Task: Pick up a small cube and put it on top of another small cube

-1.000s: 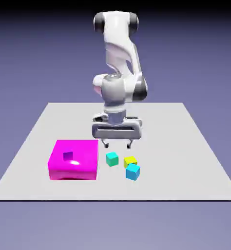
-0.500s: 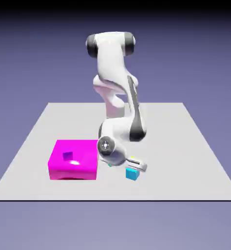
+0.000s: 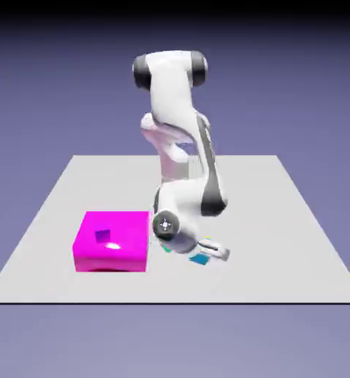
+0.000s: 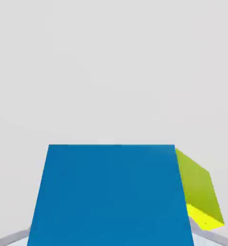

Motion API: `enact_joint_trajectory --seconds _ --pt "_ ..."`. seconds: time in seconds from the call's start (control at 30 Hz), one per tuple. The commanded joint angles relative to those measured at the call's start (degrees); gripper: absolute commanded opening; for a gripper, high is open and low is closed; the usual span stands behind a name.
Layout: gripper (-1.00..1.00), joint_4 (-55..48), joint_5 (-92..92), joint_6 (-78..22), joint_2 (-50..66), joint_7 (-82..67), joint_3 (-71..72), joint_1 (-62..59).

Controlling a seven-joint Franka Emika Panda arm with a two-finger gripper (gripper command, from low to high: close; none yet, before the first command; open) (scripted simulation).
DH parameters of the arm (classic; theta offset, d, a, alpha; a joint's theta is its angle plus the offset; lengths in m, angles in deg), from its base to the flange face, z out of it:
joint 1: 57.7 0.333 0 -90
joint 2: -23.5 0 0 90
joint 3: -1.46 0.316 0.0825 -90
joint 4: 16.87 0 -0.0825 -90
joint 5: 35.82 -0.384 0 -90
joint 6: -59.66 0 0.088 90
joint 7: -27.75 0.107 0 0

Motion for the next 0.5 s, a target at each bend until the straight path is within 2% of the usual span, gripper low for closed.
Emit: enact_joint_trajectory --seconds 0.0,0.47 --pt "-1.00 -0.1 2.6 -0.9 0.7 -0.8 1.4 0.1" --pt "-1.00 -1.5 37.5 -13.5 11.8 -11.9 20.9 1.4"
